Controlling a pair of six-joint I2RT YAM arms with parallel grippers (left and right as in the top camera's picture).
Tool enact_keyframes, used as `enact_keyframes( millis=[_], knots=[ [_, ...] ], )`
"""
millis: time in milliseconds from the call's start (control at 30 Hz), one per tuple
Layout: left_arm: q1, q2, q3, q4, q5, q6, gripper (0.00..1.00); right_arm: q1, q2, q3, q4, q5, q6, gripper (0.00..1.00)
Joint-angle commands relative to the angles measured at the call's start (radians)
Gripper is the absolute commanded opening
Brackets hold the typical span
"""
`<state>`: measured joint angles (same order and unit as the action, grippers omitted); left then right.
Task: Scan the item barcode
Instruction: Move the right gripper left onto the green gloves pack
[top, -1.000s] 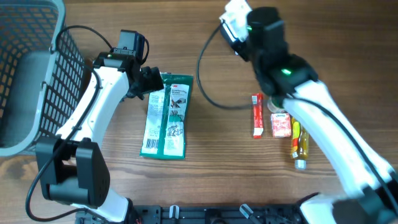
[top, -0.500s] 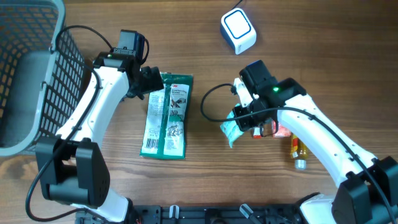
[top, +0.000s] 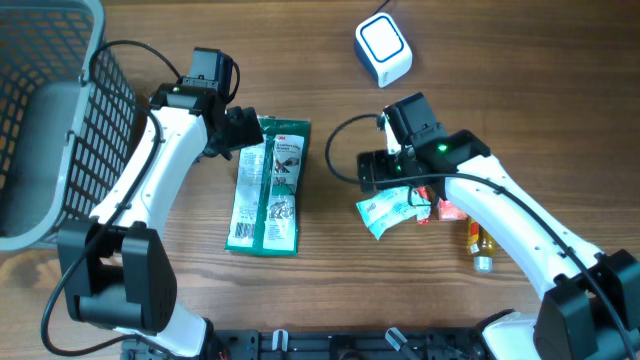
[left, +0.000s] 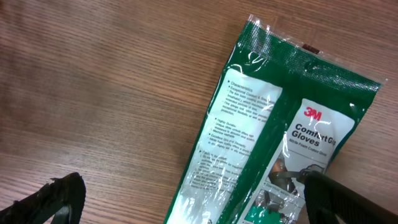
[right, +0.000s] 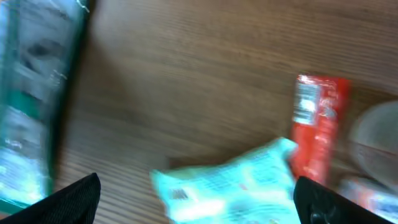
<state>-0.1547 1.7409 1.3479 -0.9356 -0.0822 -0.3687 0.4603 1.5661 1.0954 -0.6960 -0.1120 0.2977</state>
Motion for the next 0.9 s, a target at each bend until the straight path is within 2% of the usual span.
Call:
enact_keyframes(
  millis=[0,100,200,233,267,300,467,567,667,767,867],
  knots=[
    [0.002,-0.003,0.010,0.003,-0.013,0.005,1.00,0.008,0.003,-0.007,0.071,-0.189,0.145,1.00],
    [0.002,-0.003,0.010,0.042,-0.013,0.005,1.00,0.023,0.013,-0.007,0.101,-0.205,0.249,1.00],
    [0.000,-0.004,0.010,0.069,-0.006,-0.005,1.00,0.047,0.046,-0.008,0.114,-0.205,0.256,1.00],
    [0.001,-0.004,0.010,0.062,-0.016,-0.005,0.92,0.055,0.058,-0.008,0.118,-0.207,0.256,1.00],
    [0.003,0.003,0.010,0.041,-0.016,-0.007,0.33,0.069,0.085,-0.008,0.135,-0.236,0.251,1.00],
    [0.002,0.007,0.010,0.014,-0.017,-0.010,0.04,0.077,0.101,-0.008,0.150,-0.259,0.251,1.00],
    [0.002,0.035,-0.067,-0.013,-0.016,-0.002,0.04,0.110,0.222,-0.008,0.294,-0.379,0.256,0.98],
    [0.002,0.053,-0.156,0.026,-0.010,-0.003,0.04,0.115,0.312,-0.008,0.371,-0.468,0.260,0.90],
    [0.002,0.085,-0.262,0.114,0.076,-0.003,0.04,0.115,0.368,-0.008,0.406,-0.470,0.252,0.75],
    [0.002,0.103,-0.329,0.171,0.093,-0.006,0.04,0.116,0.374,-0.008,0.405,-0.474,0.253,0.62],
    [0.002,0.108,-0.366,0.181,0.121,-0.006,0.04,0.117,0.374,-0.008,0.408,-0.472,0.253,0.62]
  ],
)
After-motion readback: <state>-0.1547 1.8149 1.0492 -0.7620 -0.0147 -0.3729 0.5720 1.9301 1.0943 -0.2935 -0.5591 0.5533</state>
